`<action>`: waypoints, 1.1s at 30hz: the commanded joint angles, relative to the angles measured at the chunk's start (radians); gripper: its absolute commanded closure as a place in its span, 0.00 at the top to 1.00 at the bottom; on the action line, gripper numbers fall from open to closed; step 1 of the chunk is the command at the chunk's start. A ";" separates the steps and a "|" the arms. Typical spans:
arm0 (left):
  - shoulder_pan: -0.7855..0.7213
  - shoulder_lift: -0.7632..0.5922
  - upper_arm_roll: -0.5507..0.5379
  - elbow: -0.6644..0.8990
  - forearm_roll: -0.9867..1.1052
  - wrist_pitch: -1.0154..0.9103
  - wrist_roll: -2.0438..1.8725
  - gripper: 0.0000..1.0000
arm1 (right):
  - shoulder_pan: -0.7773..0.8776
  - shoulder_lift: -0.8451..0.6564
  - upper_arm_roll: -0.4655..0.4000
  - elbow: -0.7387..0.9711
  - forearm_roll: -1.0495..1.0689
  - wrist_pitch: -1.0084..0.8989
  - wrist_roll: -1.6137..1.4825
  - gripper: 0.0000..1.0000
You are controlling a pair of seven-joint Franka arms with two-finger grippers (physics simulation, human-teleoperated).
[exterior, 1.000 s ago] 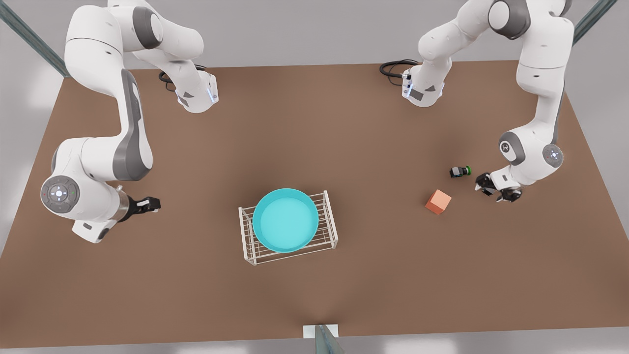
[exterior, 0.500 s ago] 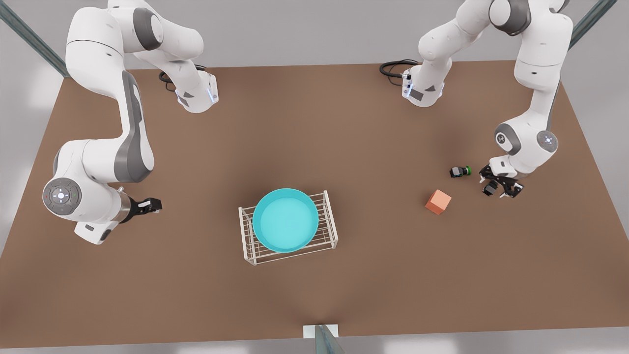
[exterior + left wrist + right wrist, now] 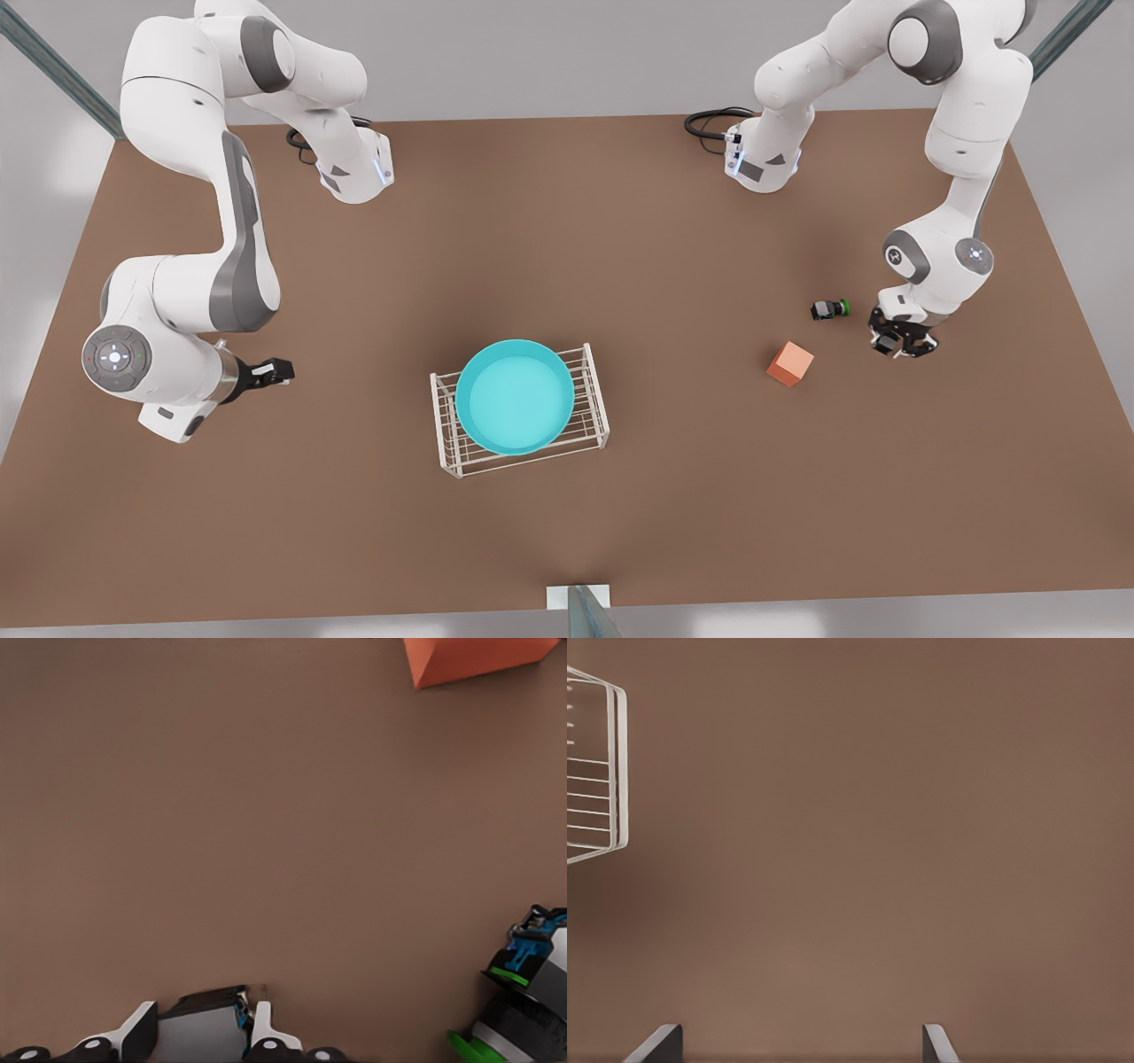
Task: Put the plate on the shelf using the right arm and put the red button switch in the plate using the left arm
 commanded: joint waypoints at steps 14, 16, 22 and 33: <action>-0.402 -0.027 -0.042 0.650 0.147 -0.774 -0.893 0.18 | -0.003 0.009 -0.002 0.000 0.001 0.004 -0.013 1.00; -0.486 -0.027 -0.063 0.657 0.023 -0.774 -1.205 0.18 | -0.003 0.009 -0.003 0.000 -0.001 0.004 -0.013 1.00; -0.534 -0.016 -0.414 0.742 -0.307 -0.740 -2.133 0.18 | -0.018 0.007 -0.006 0.005 -0.002 -0.001 -0.018 1.00; -0.719 0.429 -0.510 1.071 -0.393 -0.131 -2.122 0.19 | -0.038 0.018 -0.002 0.016 -0.002 0.018 -0.017 1.00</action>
